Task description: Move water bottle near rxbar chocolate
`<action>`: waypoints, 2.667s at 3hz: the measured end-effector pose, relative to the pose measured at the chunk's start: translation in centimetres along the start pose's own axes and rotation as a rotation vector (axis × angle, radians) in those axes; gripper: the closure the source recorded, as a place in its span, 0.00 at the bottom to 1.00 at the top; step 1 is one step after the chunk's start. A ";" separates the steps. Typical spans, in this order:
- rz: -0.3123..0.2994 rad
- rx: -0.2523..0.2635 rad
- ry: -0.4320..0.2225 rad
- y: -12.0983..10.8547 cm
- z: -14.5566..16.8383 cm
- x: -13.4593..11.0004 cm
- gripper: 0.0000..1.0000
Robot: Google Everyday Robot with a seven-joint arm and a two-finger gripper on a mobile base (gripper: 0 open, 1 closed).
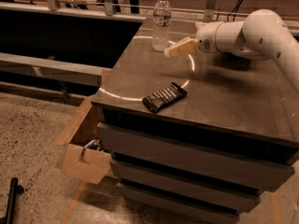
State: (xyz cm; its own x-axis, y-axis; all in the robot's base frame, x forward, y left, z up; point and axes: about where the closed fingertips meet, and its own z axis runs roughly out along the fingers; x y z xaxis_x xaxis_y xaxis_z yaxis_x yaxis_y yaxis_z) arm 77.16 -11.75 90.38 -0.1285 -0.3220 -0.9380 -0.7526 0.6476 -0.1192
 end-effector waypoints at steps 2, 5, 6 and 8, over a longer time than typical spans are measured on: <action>0.024 0.047 -0.159 -1.0 5.0 -1.8 0.00; 0.052 0.041 -0.213 -1.2 9.6 -4.3 0.13; 0.068 0.040 -0.229 -1.5 10.3 -4.5 0.36; 0.093 0.067 -0.206 -2.3 7.8 -4.1 0.83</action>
Offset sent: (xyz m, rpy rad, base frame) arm 0.0648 0.0450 0.0108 0.2000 -0.1784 -0.0407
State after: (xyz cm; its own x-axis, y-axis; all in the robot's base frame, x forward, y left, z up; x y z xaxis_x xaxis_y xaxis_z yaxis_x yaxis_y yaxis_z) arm 84.49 -6.56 91.92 -0.0552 -0.1155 -0.9918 -0.6985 0.7142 -0.0443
